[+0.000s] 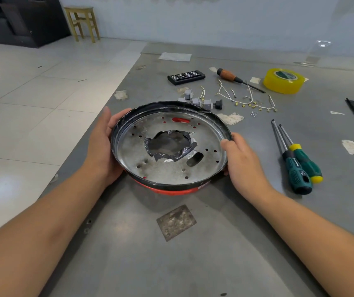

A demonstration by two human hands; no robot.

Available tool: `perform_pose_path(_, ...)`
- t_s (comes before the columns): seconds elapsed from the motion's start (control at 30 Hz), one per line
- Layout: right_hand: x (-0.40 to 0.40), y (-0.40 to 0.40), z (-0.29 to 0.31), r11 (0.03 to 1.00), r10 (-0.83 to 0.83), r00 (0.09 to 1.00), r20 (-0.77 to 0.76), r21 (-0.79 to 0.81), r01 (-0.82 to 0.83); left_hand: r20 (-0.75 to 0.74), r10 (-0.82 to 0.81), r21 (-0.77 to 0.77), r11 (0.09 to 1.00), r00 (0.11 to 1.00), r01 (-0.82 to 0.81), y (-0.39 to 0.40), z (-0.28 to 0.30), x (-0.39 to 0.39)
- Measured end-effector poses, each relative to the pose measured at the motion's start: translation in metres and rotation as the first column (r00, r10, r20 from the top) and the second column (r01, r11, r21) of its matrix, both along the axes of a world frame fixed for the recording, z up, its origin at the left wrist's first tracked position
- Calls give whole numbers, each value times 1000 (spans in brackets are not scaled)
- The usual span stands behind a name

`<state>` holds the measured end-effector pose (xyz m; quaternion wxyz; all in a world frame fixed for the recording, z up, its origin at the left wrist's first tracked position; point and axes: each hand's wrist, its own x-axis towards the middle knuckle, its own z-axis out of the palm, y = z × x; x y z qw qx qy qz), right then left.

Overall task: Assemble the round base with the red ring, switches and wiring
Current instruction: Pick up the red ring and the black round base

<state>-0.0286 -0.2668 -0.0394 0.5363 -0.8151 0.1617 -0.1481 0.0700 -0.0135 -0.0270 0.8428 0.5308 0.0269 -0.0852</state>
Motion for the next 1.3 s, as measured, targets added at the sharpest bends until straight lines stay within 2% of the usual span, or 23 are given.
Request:
perform_pose_path(0.13,-1,5,1,999,-15,1000,7,-38,15,19,-2,-24,1000,1000,3,0,1,-4)
perform_pose_path(0.4,0,3,-1,999,-44,999,7,5,44,71,-54,94,995,996,47,-4,1,-4)
perform_pose_path(0.5,1,1,-3,999,-49,999,17,-4,49,94,17,95,995,995,-26,-4,-1,-2)
perform_pose_path(0.57,0,-1,-3,999,-54,998,21,1,53,87,89,37,995,992,-93,-5,1,-2)
perform_pose_path(0.6,0,-1,-3,999,-50,998,27,-9,50,109,116,29,992,987,-120,-5,2,-4)
perform_pose_path(0.63,-1,-1,-3,999,-46,998,33,-25,47,194,142,93,982,971,-163,-2,4,-7)
perform_pose_path(0.67,-2,0,-2,998,-41,998,38,-40,42,346,161,237,938,924,-252,1,6,-12)
perform_pose_path(0.7,-2,1,-1,998,-34,999,42,-47,36,529,135,376,848,838,-374,6,9,-16)
perform_pose_path(0.73,-3,2,0,999,-25,998,49,-44,27,692,42,455,750,721,-480,9,12,-22)
perform_pose_path(0.77,-4,3,2,999,-17,998,57,-36,19,794,-102,487,697,599,-526,10,17,-30)
perform_pose_path(0.8,-5,4,3,999,-11,998,63,-38,13,824,-272,533,670,497,-517,7,22,-39)
perform_pose_path(0.83,-5,5,4,999,-6,998,67,-47,10,795,-439,605,623,419,-495,1,26,-50)
perform_pose_path(0.9,-5,7,4,997,9,998,68,-72,-4,627,-688,756,422,366,-501,-13,26,-69)
perform_pose_path(0.97,-6,9,3,997,44,997,70,-74,-39,475,-802,801,224,361,-556,-22,23,-81)
perform_pose_path(1.0,-6,9,2,996,56,996,72,-73,-51,414,-836,809,156,360,-567,-23,21,-84)
perform_pose_path(1.07,-8,7,1,995,70,995,70,-81,-64,376,-865,807,129,333,-576,-23,20,-85)
perform_pose_path(1.17,-10,2,-1,993,91,994,68,-76,-85,410,-844,825,181,346,-536,-19,21,-84)
perform_pose_path(1.3,-6,-7,-3,996,80,995,59,-42,-78,402,-841,857,206,362,-473,-10,30,-80)
